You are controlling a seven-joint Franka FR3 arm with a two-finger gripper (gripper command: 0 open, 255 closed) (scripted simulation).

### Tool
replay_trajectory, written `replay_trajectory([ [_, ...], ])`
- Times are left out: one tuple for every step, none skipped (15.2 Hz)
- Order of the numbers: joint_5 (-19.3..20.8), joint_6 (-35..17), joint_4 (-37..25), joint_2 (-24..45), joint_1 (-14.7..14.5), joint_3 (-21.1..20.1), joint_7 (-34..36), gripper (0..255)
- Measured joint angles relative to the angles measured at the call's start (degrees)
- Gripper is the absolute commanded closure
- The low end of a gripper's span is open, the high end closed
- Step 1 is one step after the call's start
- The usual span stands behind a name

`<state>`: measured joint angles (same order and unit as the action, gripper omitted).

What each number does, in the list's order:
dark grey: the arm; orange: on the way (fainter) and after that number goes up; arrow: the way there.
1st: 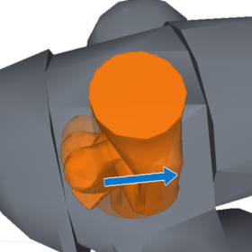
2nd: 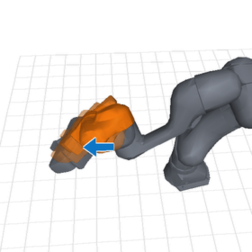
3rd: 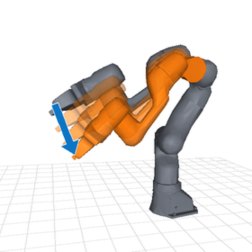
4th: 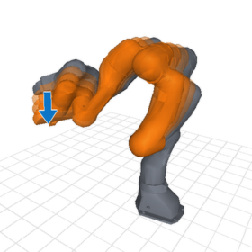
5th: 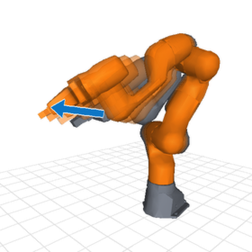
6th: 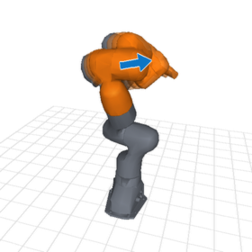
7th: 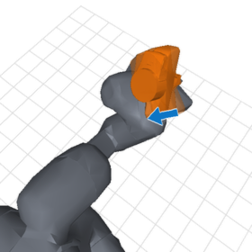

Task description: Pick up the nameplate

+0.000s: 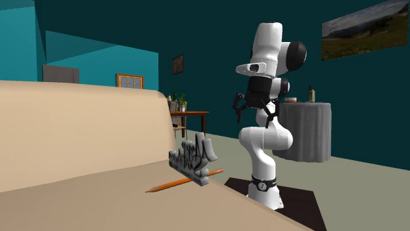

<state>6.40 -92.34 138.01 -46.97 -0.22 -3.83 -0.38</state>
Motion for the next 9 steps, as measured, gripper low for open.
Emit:
replay_trajectory([
  [0.0,0.0,0.0,0.0,0.0,0.0,0.0,0],
  [0.37,-0.41,-0.6,1.07,-0.12,0.74,-1.31,0],
  [0.83,-1.02,-1.45,2.7,-0.37,1.78,-3.35,0],
  [1.39,-0.87,-3.19,4.47,-0.63,3.09,-5.98,0],
  [1.92,-0.85,-4.64,6.07,-0.96,4.45,-8.85,0],
  [2.39,-1.06,-6.18,8.0,-1.32,5.83,-11.79,0],
  [2.89,-1.43,-7.73,10.11,-1.65,7.32,-14.89,0],
  [3.18,-2.08,-9.01,12.28,-2.09,8.61,-17.83,0],
  [3.35,-1.91,-11.17,14.57,-2.53,9.81,-20.83,0],
])
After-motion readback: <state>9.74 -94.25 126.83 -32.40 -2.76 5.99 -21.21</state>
